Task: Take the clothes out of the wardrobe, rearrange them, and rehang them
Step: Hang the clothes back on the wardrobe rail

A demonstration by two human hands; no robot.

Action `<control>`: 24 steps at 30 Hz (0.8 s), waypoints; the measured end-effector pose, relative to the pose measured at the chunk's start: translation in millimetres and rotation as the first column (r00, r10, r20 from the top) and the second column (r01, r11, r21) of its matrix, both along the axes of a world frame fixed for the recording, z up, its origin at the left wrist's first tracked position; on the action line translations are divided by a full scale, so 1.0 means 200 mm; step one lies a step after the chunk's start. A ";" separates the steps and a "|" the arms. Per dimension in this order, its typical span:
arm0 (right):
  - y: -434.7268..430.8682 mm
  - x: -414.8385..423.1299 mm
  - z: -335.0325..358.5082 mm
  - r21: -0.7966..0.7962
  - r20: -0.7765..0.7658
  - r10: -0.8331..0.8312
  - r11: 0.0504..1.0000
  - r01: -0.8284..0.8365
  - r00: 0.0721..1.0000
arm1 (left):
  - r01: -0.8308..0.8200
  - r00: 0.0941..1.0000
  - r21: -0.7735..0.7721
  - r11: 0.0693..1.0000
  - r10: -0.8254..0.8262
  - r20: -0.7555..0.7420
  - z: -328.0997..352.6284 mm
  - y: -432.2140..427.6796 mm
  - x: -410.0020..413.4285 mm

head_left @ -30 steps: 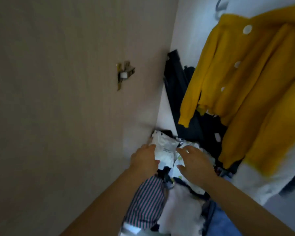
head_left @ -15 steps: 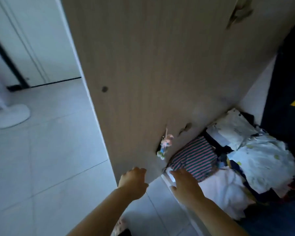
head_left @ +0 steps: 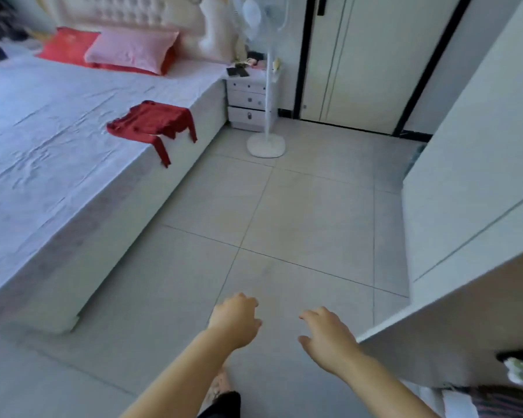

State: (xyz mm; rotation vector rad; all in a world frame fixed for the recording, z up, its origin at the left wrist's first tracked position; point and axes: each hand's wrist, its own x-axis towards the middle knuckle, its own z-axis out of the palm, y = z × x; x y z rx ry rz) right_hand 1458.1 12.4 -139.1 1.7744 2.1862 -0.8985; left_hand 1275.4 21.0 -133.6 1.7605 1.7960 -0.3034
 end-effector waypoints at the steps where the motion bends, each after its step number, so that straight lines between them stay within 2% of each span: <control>1: 0.06 -0.10 0.00 0.000 0.003 0.042 0.999 -0.042 0.999 | -0.047 0.999 -0.002 0.999 0.047 0.003 -0.01 0.01 -0.10; 6: 0.39 -0.61 0.01 0.014 0.050 0.193 0.981 -0.194 0.980 | -0.225 0.974 -0.011 0.974 0.225 0.035 -0.04 0.14 -0.61; 13: 0.89 -1.24 0.04 0.051 0.086 0.298 0.952 -0.303 0.951 | -0.373 0.926 0.025 0.927 0.371 0.067 -0.03 0.43 -1.26; 24: 1.65 -1.79 0.03 0.062 0.072 0.386 0.919 -0.390 0.920 | -0.442 0.895 0.068 0.894 0.435 0.104 -0.02 1.10 -1.76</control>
